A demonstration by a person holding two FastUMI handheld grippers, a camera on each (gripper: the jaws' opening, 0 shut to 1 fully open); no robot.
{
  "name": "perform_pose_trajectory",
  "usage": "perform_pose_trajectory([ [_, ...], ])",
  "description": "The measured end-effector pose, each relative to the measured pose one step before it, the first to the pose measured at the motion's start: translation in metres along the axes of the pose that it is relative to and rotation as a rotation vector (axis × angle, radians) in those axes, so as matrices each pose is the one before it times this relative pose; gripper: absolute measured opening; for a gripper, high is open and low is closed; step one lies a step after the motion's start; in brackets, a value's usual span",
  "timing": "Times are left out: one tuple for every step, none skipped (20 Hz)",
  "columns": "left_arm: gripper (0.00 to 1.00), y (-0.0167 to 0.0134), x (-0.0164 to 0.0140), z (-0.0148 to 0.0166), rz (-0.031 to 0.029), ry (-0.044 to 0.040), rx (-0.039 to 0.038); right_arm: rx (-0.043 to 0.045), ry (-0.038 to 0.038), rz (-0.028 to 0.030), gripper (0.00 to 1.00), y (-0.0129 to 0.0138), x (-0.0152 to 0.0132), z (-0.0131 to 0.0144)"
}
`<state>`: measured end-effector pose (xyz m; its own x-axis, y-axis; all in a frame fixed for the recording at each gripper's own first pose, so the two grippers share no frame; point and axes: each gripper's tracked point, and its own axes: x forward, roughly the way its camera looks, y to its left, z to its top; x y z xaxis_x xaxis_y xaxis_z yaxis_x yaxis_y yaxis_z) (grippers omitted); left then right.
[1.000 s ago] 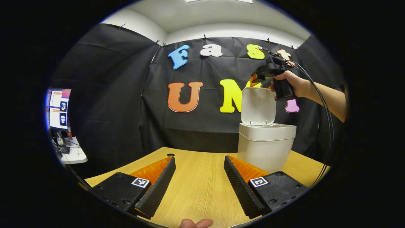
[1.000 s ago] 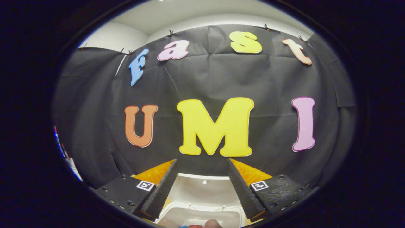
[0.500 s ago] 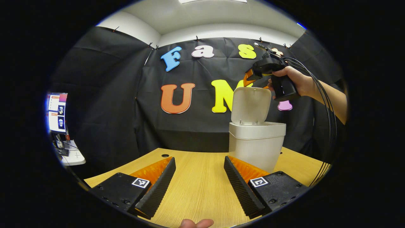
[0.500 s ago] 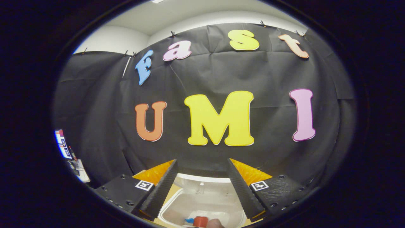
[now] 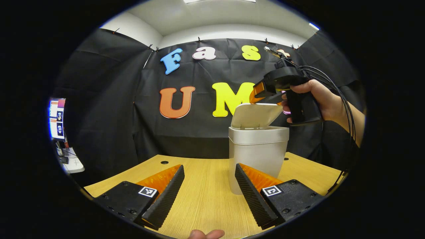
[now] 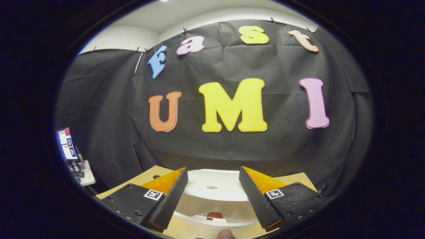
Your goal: Press the lid of the desktop garbage bin to open it, pick up the crumpled paper on the desktop and throw it into the bin, then pick up the pop can on the desktop and drop it into the bin, and finally close the garbage bin lid.
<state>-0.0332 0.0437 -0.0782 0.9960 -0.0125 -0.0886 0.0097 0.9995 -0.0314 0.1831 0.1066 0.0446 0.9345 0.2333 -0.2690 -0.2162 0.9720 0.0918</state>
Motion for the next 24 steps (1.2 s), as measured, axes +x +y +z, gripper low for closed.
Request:
perform_pose_trajectory([
  [0.99, -0.00279, -0.00015, -0.00085, -0.00339, 0.00099, 0.0042, -0.00022, 0.00432, 0.00151, 0.96, -0.00006, -0.00239, -0.00707],
  [0.99, -0.00238, -0.00219, -0.00149, -0.00177, -0.00094, 0.00087, 0.0048, 0.00367, 0.00082, 0.96, -0.00009, -0.00098, -0.00638],
  [0.99, -0.00185, -0.00027, -0.00084, -0.00424, 0.00164, -0.00262, 0.0004, 0.00623, 0.00212, 0.96, 0.00096, 0.0003, -0.00715],
  [0.99, -0.00271, -0.00017, -0.00137, -0.00622, 0.00588, -0.00598, -0.01201, 0.02258, 0.00404, 0.96, 0.00165, 0.00087, -0.01018],
  [0.99, -0.00185, -0.00019, -0.0018, -0.00391, 0.00251, -0.00719, -0.0053, 0.02351, 0.00403, 0.96, 0.00048, 0.00115, -0.01056],
  [0.99, -0.00362, -0.0007, -0.00143, -0.00583, 0.00296, -0.00575, 0.00792, 0.01824, 0.00352, 0.96, -0.0011, 0.00057, -0.00762],
  [0.99, -0.00162, -0.0004, -0.00166, -0.00308, 0.004, -0.00252, 0.00472, 0.00865, 0.00229, 0.97, -0.00048, 0.00069, -0.00465],
  [0.99, -0.0002, -0.00126, -0.00193, -0.00268, 0.00265, -0.00055, -0.00546, -0.00498, -0.00344, 0.99, -0.00104, 0.00001, -0.00192],
  [0.99, -0.00101, -0.00075, -0.00061, -0.00184, 0.00285, 0.00203, -0.00704, -0.01259, -0.00654, 0.95, -0.00201, -0.00018, -0.00138],
  [0.99, -0.0008, 0.00067, -0.00055, -0.0011, 0.00268, 0.00444, -0.01535, 0.00415, -0.00504, 0.94, 0.00021, 0.00081, -0.00448],
  [0.99, 0.00039, 0.00134, 0.00015, 0.00129, 0.00177, 0.00375, -0.01724, 0.01575, -0.00532, 0.94, 0.00002, 0.00106, -0.008],
  [0.99, -0.00061, -0.00092, -0.00131, -0.00032, 0.00227, 0.00052, -0.00873, 0.00297, -0.00139, 0.95, -0.00017, 0.00009, -0.00271],
  [0.99, -0.00079, 0.00071, -0.0011, -0.00185, 0.00031, -0.001, 0.00173, -0.01663, 0.0017, 0.95, -0.00025, -0.00133, 0.0029],
  [0.99, -0.00049, -0.00085, -0.00052, -0.00195, 0.00063, 0.00047, 0.00339, 0.00634, -0.00085, 0.95, -0.00059, 0.00151, -0.00244],
  [0.99, -0.00024, 0.00051, -0.00118, -0.00196, 0.00267, 0.00344, -0.00165, -0.00666, 0.00258, 0.95, -0.00006, 0.00013, 0.00138],
  [0.99, -0.00036, -0.00036, -0.00122, -0.00011, 0.00231, 0.00424, 0.00136, -0.01201, 0.00013, 0.95, 0.00048, 0.00019, 0.00056],
  [0.99, 0.00006, 0.00132, -0.00115, 0.00074, 0.0025, 0.00213, 0.00554, -0.0124, -0.00332, 0.95, -0.00084, -0.00064, -0.00355],
  [0.99, -0.00016, 0.00065, -0.00205, 0.0001, 0.00321, 0.00011, 0.00168, -0.02745, -0.00374, 0.95, 0.00077, 0.00039, -0.00269],
  [0.99, 0.00033, 0.00126, -0.0024, 0.00019, 0.0057, 0.00072, -0.05012, -0.03109, 0.00005, 0.96, 0.00019, -0.00059, -0.00279],
  [0.99, 0.00109, -0.0005, -0.0024, 0.0051, 0.0046, -0.00125, -0.04151, -0.01759, -0.00127, 0.96, 0.00045, -0.00038, -0.00246],
  [0.99, -0.00071, 0.0005, -0.00069, 0.00137, 0.00328, -0.00607, 0.01823, 0.00342, 0.0057, 0.98, -0.00086, 0.002, -0.00184],
  [0.99, -0.00206, 0.00056, -0.00216, -0.00665, 0.00474, -0.00922, 0.00174, 0.01385, 0.00292, 0.98, 0.00011, 0.00079, -0.00363],
  [0.99, -0.0017, 0.0003, 0.0006, -0.00572, 0.00132, -0.00937, -0.01206, -0.0082, 0.00207, 0.98, -0.00005, -0.00113, 0.00184],
  [0.99, -0.00252, -0.0011, 0.0, -0.00201, 0.00046, -0.00561, 0.01222, -0.02358, 0.00302, 0.98, -0.00085, -0.00053, -0.00108],
])
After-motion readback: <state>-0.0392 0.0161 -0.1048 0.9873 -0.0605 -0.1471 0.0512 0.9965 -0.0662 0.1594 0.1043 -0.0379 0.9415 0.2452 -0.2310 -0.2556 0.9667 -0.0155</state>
